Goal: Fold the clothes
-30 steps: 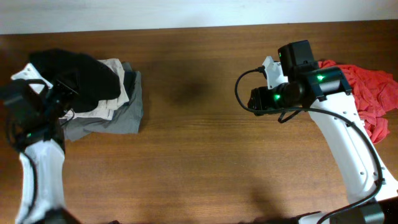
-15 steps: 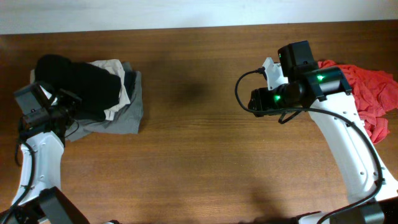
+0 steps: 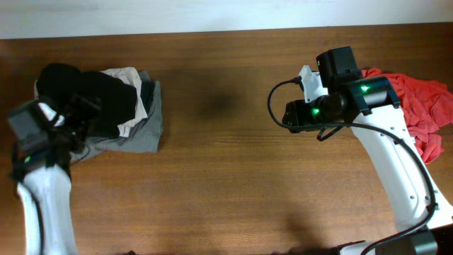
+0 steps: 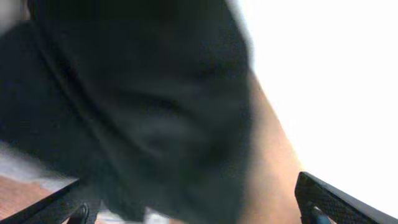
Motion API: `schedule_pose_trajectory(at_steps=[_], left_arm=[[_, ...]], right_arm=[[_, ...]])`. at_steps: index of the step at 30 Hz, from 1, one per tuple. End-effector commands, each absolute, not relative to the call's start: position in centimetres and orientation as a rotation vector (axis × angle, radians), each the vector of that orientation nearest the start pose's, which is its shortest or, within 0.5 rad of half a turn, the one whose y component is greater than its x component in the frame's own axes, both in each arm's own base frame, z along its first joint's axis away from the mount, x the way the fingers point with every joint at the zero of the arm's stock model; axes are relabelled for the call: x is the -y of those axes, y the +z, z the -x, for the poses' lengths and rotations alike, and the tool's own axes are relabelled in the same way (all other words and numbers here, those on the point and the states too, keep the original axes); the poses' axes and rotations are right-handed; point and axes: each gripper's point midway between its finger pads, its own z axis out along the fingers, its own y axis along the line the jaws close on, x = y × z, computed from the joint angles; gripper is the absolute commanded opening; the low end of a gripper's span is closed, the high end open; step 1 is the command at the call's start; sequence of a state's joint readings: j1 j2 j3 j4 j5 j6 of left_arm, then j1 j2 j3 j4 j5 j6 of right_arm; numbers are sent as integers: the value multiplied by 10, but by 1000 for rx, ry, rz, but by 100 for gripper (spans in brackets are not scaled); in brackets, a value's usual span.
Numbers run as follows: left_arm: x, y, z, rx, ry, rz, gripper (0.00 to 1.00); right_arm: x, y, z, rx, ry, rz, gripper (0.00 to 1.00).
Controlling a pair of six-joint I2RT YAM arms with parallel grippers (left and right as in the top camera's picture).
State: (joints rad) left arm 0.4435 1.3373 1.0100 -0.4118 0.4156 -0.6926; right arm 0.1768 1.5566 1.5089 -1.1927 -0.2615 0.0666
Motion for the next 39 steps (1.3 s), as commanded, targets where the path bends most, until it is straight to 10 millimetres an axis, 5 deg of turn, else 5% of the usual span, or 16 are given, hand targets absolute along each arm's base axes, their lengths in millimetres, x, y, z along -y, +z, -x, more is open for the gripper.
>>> schedule_pose_trajectory(at_steps=[1,3,6,9,10,11,18,23,26,31,35,39], left_arm=[[-96,284,-351,-1885,-511,808,99],[-99,322,-342,-1799,-409,691,99],[-111,350,-339,-1720,-236,570,99],[-128,341,-351,-1750,-89,495,43],[-134,327,-364,-1788,-54,456,22],[-138,315,-375,-1818,-41,428,15],[-156,186,-452,-2031,-80,270,8],[-156,55,-456,-2287,-192,363,8],[-150,27,-444,-2375,-229,395,9],[-150,67,-445,-2344,-207,359,29],[-149,148,-445,-2263,-177,322,62],[-126,259,-432,-2136,-162,130,68]], right_arm=[[-100,208,-332,-2775,405,218,58],[-100,208,-332,-2775,405,217,58],[-100,208,-332,-2775,405,217,58],[-100,208,-333,-2770,405,218,58],[-100,208,-334,-2768,406,218,58],[-100,208,-334,-2767,406,218,58],[-102,208,-332,-2778,427,182,58],[-105,207,-324,-2809,465,175,57],[-104,206,-321,-2822,464,175,57],[-103,206,-322,-2819,446,187,58],[-103,216,-326,-2762,439,229,58],[-95,257,-337,-2624,365,225,58]])
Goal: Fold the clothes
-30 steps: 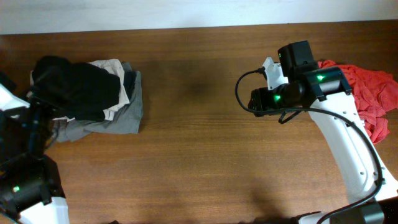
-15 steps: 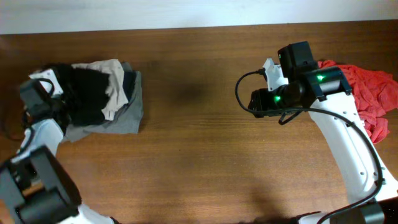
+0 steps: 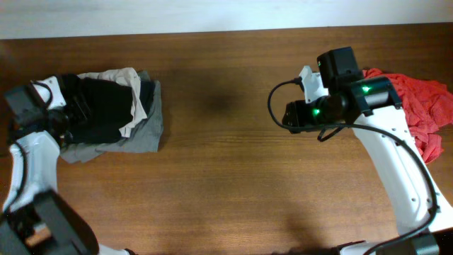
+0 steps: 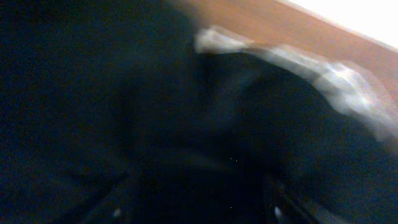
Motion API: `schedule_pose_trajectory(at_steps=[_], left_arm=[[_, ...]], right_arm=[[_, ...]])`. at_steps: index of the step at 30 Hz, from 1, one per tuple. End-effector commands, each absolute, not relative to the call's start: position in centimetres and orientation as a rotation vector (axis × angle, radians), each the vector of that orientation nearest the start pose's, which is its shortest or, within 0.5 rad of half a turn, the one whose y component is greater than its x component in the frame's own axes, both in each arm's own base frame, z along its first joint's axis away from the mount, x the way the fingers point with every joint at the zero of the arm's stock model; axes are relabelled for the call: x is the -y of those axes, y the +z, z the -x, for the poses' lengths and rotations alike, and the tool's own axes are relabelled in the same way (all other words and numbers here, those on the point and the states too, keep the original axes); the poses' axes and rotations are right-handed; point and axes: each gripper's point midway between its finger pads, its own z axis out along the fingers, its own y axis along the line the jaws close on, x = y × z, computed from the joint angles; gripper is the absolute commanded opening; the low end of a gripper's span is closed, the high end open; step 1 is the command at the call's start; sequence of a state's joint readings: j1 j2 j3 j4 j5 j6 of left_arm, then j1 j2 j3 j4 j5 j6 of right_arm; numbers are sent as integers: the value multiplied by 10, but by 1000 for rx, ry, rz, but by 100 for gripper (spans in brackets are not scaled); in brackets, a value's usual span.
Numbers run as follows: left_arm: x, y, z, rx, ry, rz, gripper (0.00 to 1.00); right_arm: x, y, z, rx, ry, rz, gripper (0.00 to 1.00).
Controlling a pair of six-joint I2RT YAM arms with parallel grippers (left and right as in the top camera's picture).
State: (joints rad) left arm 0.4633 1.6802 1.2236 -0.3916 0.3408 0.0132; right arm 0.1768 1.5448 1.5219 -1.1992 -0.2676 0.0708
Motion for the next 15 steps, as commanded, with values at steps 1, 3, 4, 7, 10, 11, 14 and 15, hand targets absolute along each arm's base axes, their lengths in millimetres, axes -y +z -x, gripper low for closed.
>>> schedule_pose_trajectory(at_steps=[1,3,4,7,10,11,14,15], left_arm=[[-114,280,-426,-2113,-157,54,68],[-80,323,-408,-2067,-127,-136,68],[-66,336,-400,-2049,-110,-212,68],[-23,366,-372,-2000,-73,-401,71],[2,381,-340,-1989,-10,-465,76],[8,383,-330,-1992,3,-475,79],[23,386,-304,-1995,4,-513,99],[27,387,-297,-1994,-1,-524,99]], right_arm=[[-92,271,-339,-2584,336,219,58],[-85,306,-339,-2485,291,210,59],[-83,323,-338,-2435,274,214,60],[-81,372,-329,-2288,253,266,66],[-72,405,-316,-2192,212,246,70],[-69,412,-310,-2171,194,236,70],[-60,423,-289,-2142,161,217,75],[-57,425,-282,-2137,153,211,80]])
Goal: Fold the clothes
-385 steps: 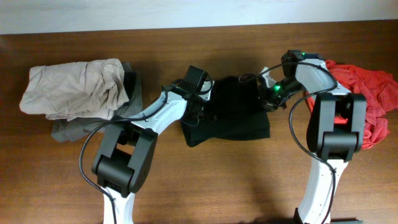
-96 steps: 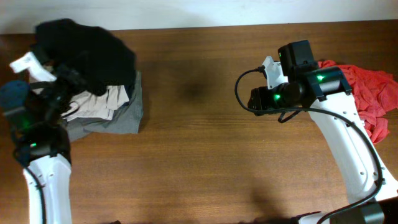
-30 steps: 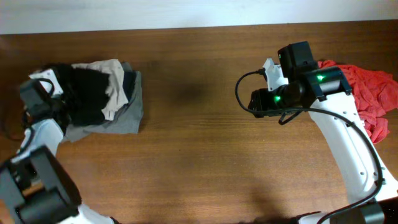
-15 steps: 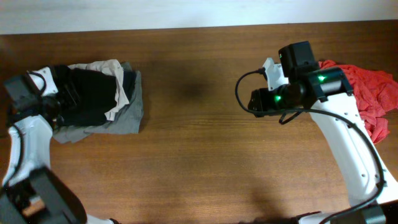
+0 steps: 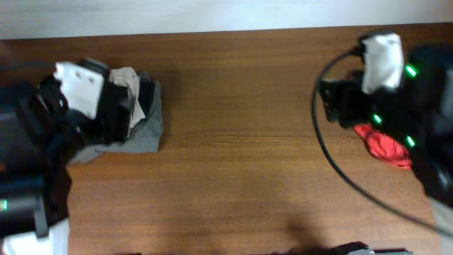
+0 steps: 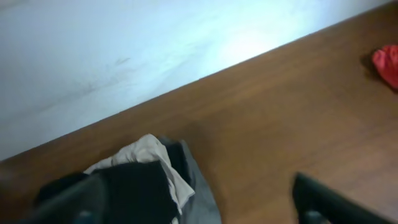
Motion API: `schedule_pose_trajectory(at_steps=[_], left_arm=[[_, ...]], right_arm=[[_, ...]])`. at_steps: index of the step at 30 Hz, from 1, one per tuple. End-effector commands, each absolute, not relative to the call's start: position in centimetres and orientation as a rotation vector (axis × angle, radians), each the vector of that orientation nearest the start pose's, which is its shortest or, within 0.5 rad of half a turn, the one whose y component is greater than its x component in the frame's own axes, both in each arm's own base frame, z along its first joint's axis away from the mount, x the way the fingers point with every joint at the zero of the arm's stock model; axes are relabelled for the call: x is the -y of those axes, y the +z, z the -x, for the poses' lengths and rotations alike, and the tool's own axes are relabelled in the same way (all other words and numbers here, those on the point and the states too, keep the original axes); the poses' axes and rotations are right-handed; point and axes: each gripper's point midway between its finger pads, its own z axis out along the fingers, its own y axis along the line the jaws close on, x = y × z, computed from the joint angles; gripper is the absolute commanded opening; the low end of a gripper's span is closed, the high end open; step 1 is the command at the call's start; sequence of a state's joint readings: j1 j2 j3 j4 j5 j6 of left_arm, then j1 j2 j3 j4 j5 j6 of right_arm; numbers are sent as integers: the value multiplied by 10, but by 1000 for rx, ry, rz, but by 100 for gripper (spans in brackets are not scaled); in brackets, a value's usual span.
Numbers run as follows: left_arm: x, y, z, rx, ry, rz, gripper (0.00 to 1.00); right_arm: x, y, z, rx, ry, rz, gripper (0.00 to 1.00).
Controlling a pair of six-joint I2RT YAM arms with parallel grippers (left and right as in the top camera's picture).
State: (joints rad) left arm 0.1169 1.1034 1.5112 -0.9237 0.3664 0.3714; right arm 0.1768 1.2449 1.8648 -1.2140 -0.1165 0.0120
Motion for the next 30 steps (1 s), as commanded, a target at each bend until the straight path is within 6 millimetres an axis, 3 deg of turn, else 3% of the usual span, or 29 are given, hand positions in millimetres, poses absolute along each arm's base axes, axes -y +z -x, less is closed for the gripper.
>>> schedule_pose_trajectory(at_steps=[1,2,7,11,23,26,30], left_arm=[[30,388,-292,-1992,-6,-532,99],[32,389,-288,-1990,-9,-538,99],[35,386,-276,-2005,-25,-544,99],[34,381,-274,-2028,-32,-545,99],[35,379,-273,-2041,-36,-545,99],[35,379,-273,-2041,-36,-545,99],[35,379,-273,-2040,-36,-545,99]], right_arm=[[-54,428,-275,-2130,143,205,93],[-51,431,-268,-2122,134,199,99],[-46,437,-239,-2102,133,196,99],[-44,429,-222,-2138,134,200,99],[-58,400,-194,-2291,255,269,99],[-48,396,-191,-2306,186,254,99],[-31,408,-186,-2240,84,201,99]])
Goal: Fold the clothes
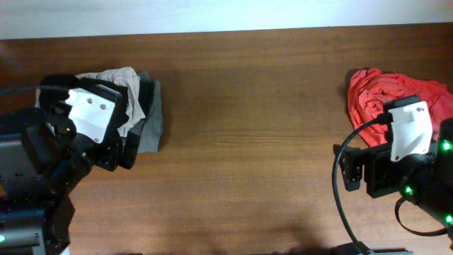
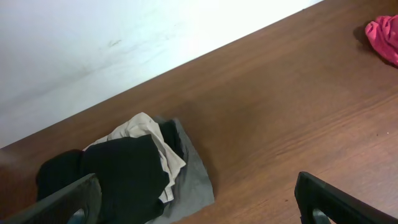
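At the table's left lies a pile of clothes (image 1: pixel 145 106): a black garment (image 2: pixel 118 174) on top, a beige one (image 2: pixel 140 134) under it, a grey one (image 2: pixel 193 180) at the bottom. A crumpled red garment (image 1: pixel 396 95) lies at the right, also visible far off as the red garment (image 2: pixel 382 37) in the left wrist view. My left gripper (image 2: pixel 199 214) hangs open high above the pile's near edge, with nothing between its fingers (image 2: pixel 333 199). The right arm (image 1: pixel 400 166) is at the lower right, apart from the red garment; its jaws do not show clearly.
The brown wooden table (image 1: pixel 248 142) runs between the two heaps. A white wall (image 2: pixel 124 37) borders its far edge. The left arm's body (image 1: pixel 78 134) covers the pile's left part in the overhead view.
The right arm has gone from over the red garment at the upper right to the lower right, uncovering the garment. The left gripper stays raised and open, its view taking in more of the pile.
At first the left gripper was close against the black garment, bulging at the pile's left, while the right arm hung left of the red garment. Then the black garment lay flatter on the pile. After that the left gripper was lifted away open, and both arms now stand back.
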Motion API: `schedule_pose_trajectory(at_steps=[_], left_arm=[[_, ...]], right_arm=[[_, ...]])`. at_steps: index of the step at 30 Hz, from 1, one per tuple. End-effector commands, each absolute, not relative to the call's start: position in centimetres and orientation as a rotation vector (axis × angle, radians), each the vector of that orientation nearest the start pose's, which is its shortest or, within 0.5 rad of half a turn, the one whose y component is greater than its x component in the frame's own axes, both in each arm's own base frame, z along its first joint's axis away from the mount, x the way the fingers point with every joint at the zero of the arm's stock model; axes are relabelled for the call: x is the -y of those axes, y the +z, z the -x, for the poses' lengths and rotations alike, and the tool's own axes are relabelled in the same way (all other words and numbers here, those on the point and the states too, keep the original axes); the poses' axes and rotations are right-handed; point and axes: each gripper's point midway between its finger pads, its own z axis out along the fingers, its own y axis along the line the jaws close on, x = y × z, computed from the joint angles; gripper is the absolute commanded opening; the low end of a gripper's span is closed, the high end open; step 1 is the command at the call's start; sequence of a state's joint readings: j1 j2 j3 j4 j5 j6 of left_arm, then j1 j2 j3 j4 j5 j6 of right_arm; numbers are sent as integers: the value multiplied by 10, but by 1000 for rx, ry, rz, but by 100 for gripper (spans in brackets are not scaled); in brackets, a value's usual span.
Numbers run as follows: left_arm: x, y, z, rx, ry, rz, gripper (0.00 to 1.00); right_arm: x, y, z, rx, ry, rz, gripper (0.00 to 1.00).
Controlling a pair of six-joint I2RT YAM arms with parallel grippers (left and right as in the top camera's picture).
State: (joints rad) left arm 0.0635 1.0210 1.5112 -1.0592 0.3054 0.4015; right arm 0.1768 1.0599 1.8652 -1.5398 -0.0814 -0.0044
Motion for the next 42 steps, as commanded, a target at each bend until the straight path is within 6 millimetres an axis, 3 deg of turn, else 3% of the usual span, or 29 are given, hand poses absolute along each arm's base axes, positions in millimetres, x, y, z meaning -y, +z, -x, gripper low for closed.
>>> schedule_pose_trajectory(at_steps=[1,8,13,18,25,28,34,42], left_arm=[[35,379,-273,-2040,-36,-545,99],[35,378,-273,-2042,-36,-546,99],[35,378,-273,-2042,-37,-546,99],[35,378,-272,-2045,-37,-546,99],[35,377,-273,-2045,-38,-546,99],[35,377,-273,-2045,-38,-546,99],[35,377,-273,-2045,-38,-546,99],[35,377,-273,-2045,-38,-546,99]], right_arm=[[-28,411,-182,-2224,64,190,99],[10,425,-158,-2085,-108,33,99],[28,407,-156,-1980,-175,-84,99],[35,349,-164,-1926,-186,-144,99],[29,218,-180,-2004,-124,-132,99],[22,179,-188,-2004,-78,-103,99],[21,131,-198,-2005,-7,-191,99],[18,91,-202,-2072,32,-202,99]])
